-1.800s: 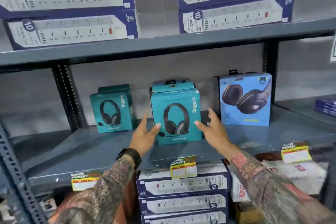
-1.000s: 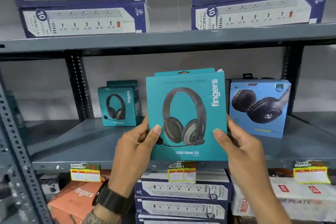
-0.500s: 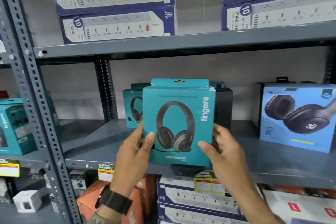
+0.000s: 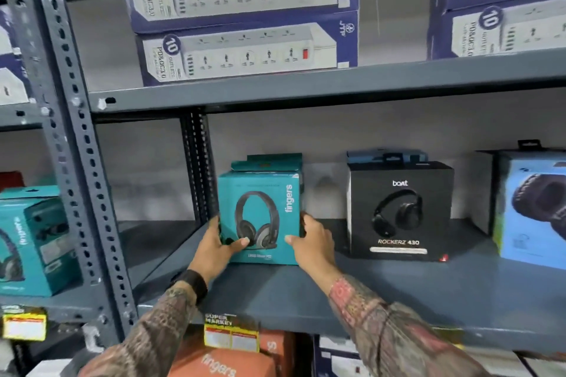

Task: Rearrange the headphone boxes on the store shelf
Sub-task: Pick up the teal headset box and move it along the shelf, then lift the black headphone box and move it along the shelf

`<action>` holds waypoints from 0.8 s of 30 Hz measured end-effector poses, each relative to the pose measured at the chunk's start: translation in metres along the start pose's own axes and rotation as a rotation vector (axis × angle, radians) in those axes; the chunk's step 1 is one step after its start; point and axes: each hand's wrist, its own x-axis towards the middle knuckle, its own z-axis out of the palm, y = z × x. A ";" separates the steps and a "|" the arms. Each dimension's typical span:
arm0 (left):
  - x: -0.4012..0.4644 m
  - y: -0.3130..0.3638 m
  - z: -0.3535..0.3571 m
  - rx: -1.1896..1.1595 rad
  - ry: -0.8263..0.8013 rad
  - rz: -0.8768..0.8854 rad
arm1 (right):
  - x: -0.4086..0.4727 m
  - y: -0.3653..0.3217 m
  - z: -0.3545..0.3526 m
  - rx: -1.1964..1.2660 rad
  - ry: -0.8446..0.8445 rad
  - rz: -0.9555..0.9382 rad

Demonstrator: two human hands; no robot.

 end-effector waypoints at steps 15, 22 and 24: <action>-0.045 0.032 0.006 0.016 0.381 0.129 | -0.033 0.008 -0.053 0.222 -0.014 -0.161; -0.070 0.077 0.111 -0.022 0.140 0.373 | -0.051 0.051 -0.165 0.307 0.465 -0.325; -0.059 0.082 0.150 0.000 0.009 0.335 | -0.041 0.069 -0.190 0.261 0.580 -0.280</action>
